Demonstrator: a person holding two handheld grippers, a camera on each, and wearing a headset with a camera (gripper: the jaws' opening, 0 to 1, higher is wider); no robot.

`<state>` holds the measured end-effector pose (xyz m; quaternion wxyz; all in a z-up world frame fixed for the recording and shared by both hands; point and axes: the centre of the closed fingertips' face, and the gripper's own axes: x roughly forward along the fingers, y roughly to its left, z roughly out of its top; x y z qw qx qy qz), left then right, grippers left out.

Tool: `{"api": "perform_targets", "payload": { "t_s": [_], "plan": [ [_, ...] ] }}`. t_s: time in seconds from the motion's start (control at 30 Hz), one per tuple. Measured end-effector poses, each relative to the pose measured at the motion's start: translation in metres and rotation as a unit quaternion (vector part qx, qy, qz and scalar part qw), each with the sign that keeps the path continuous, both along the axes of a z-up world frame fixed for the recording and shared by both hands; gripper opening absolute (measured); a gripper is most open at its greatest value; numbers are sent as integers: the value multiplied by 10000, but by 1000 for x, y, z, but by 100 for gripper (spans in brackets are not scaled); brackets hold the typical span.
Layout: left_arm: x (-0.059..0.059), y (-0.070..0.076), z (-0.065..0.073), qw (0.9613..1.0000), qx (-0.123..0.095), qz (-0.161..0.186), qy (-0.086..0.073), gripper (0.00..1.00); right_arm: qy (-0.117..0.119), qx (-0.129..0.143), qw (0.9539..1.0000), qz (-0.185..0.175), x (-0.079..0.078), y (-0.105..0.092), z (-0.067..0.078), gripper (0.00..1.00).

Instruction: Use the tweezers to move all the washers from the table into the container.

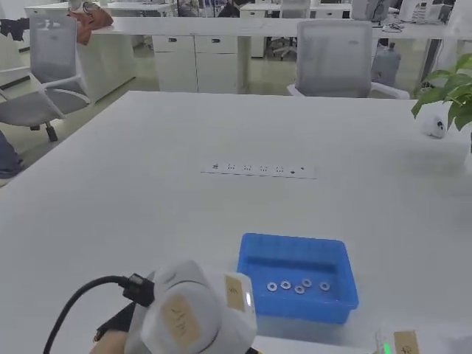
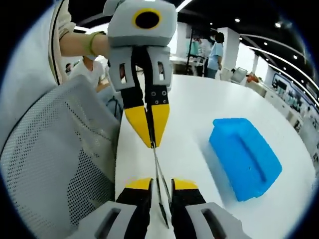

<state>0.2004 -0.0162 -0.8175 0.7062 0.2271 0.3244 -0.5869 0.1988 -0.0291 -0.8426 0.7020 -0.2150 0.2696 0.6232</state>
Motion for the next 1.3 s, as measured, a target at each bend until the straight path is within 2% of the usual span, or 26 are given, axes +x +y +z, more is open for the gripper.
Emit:
{"api": "perform_targets", "payload": {
  "t_s": [0.07, 0.1, 0.17, 0.3, 0.4, 0.43, 0.53, 0.6, 0.67, 0.73, 0.77, 0.83, 0.97, 1.07, 1.13, 1.23, 1.27, 1.3],
  "plan": [
    [-1, 3, -7, 9999, 126, -48, 75, 0, 236, 344, 9988, -271, -2, -2, 9, 21],
    [-2, 5, -12, 9997, 217, -61, 99, 0, 326, 428, 9980, -323, -4, -6, 11, 25],
    [-4, 9, -22, 9990, 390, -101, 168, 0, 435, 398, 9966, -572, -7, -21, 12, 34],
    [-8, 12, -37, 9976, 627, -132, 280, 0, 164, 272, 9939, -1052, -6, -59, 21, 49],
    [-9, 13, -45, 9961, 790, -131, 367, 0, 24, 199, 9908, -1338, -7, -86, 29, 56],
    [-10, 13, -47, 9956, 841, -130, 391, 0, 0, 199, 9903, -1375, -7, -90, 31, 57],
    [-11, 14, -51, 9943, 980, -166, 387, 0, -141, 279, 9829, -1814, -3, -115, 42, 62],
    [-12, 14, -54, 9931, 1092, -206, 387, 0, -89, 494, 9757, -2131, -4, -128, 49, 64],
    [-11, 15, -55, 9923, 1175, -203, 343, 0, -17, 788, 9655, -2481, -4, -137, 56, 65],
    [-10, 15, -56, 9917, 1229, -170, 331, 0, -17, 1284, 9484, -2900, 2, -144, 68, 65],
    [-10, 15, -56, 9915, 1242, -161, 346, 0, -76, 1412, 9454, -2936, 4, -144, 73, 66],
    [-10, 14, -58, 9909, 1288, -157, 349, 0, -283, 1605, 9402, -2990, 11, -143, 82, 66],
    [-11, 16, -61, 9889, 1450, -135, 290, 0, -211, 1505, 9397, -3064, 11, -142, 75, 62],
    [-11, 17, -63, 9881, 1512, -84, 273, 0, -412, 1516, 9370, -3121, 13, -145, 79, 62],
    [-10, 16, -64, 9883, 1502, 0, 276, 0, -492, 1537, 9324, -3233, 18, -148, 80, 65],
    [-9, 21, -59, 9880, 1528, 188, 129, 0, -622, 1523, 9262, -3393, 22, -156, 82, 67],
    [-8, 23, -57, 9882, 1499, 307, 86, 0, -654, 1540, 9238, -3443, 24, -157, 84, 67],
    [-7, 25, -51, 9895, 1342, 543, 39, 1, -691, 1572, 9204, -3511, 26, -160, 85, 67]
  ]
}}
